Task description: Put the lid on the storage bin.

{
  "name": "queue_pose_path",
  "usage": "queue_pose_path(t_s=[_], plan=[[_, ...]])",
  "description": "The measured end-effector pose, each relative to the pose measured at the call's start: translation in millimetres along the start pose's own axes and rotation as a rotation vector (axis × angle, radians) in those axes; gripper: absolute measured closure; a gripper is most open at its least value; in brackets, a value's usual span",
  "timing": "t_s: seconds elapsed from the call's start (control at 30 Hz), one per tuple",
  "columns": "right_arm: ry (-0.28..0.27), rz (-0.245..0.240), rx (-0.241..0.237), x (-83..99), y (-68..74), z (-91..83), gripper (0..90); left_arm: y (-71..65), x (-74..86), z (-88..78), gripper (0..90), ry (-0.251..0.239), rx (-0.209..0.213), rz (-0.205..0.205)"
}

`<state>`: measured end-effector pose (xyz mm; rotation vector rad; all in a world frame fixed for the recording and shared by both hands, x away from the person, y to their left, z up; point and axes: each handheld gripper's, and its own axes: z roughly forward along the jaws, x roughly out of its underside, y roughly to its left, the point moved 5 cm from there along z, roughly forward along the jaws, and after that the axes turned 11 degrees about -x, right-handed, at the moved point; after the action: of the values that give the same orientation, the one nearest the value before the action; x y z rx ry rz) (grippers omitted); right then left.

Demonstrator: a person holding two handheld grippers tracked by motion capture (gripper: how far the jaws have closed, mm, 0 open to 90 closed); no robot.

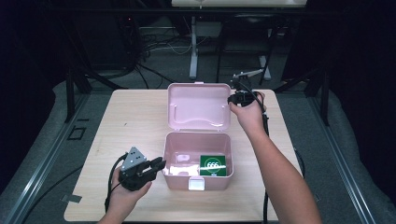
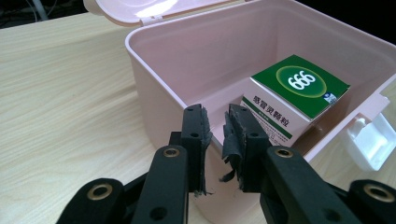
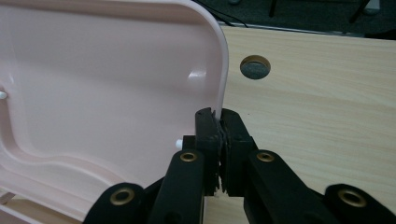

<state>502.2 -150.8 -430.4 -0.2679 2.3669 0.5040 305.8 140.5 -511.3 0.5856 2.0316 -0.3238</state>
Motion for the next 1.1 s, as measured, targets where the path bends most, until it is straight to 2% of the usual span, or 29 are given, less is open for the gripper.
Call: queue_pose_path(t_s=[0.57,0.7,1.1], plan=[[-0.065,-0.038,-0.054,9.2,10.7,-29.5,87.5,-0.5,0.1,0.4,77.0,-0.002,-0.007,0.002],[-0.082,-0.078,-0.051,12.2,13.3,-35.6,87.5,-0.5,0.2,0.5,76.9,-0.003,-0.007,0.001],[-0.124,-0.129,-0.071,24.4,21.6,-52.7,87.4,-1.2,0.1,0.6,76.9,-0.005,-0.014,0.0]])
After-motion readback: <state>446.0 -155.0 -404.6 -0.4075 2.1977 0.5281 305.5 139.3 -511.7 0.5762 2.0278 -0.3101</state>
